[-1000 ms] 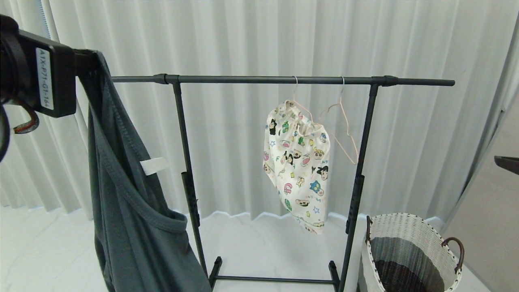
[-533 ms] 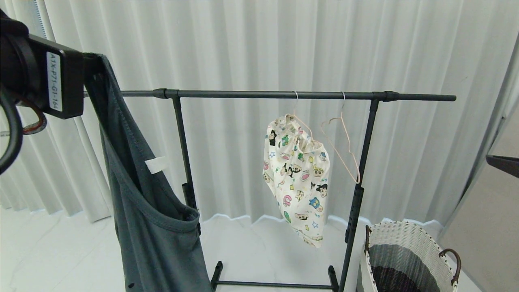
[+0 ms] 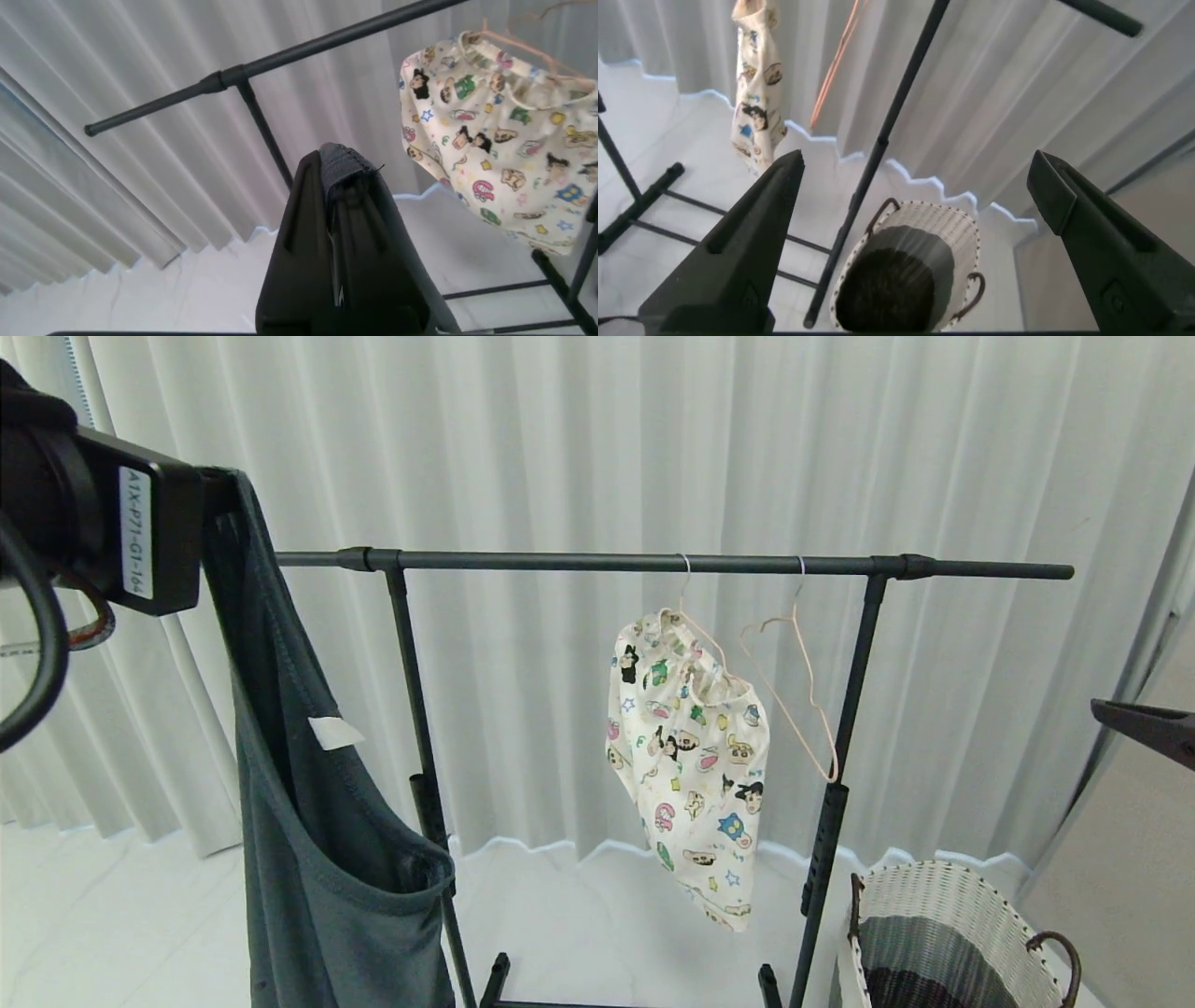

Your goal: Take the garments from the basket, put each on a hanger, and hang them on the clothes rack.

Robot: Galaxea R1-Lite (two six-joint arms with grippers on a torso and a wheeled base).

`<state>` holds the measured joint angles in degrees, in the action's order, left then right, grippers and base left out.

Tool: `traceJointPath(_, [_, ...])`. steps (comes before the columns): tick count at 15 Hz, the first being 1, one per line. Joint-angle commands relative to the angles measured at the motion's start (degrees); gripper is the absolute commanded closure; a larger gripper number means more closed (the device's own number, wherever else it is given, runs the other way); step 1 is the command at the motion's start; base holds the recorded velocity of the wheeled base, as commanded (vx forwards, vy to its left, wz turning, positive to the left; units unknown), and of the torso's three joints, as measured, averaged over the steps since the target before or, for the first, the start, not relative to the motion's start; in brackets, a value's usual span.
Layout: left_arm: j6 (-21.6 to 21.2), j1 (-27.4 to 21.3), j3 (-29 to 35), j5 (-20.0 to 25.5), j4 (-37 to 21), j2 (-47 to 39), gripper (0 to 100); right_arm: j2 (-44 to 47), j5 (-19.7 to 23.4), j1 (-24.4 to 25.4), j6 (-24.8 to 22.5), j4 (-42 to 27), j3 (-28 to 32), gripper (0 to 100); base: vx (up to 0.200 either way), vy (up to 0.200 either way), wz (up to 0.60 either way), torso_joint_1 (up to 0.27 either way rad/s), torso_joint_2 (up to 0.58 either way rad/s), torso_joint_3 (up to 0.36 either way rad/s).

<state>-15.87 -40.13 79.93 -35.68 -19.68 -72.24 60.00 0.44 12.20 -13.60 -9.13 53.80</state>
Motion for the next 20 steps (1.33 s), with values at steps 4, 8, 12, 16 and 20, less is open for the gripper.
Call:
traceJointPath(4, [0.0,0.0,0.0,0.0,0.1,0.0,100,0.1,0.0,0.0,0.2,-0.1,0.0,0,0.2,0.0,0.0,0.007,0.0,0.001])
traceJointPath(8, [0.0,-0.3,0.0,0.0,0.1,0.0,100,0.1,0.0,0.0,0.2,-0.4,-0.4,0,0.2,0.0,0.0,0.002,0.0,0.004])
traceJointPath(12, [0.1,-0.3,-0.1,0.0,0.1,0.0,100,0.2,2.2,0.2,3.7,-0.3,-3.6,0,0.2,0.0,0.0,0.004,0.0,0.0])
traceJointPath(16, [0.1,-1.0,-0.9,0.0,0.1,0.0,100,2.4,2.5,7.1,7.1,-1.5,-4.0,0,0.1,0.0,0.0,0.001,0.0,0.004])
traceJointPath(20, [0.1,-1.2,-2.4,0.0,0.1,0.8,100,8.5,-4.0,11.8,8.6,-3.8,-3.6,0,0.0,0.0,0.0,0.0,0.0,0.0])
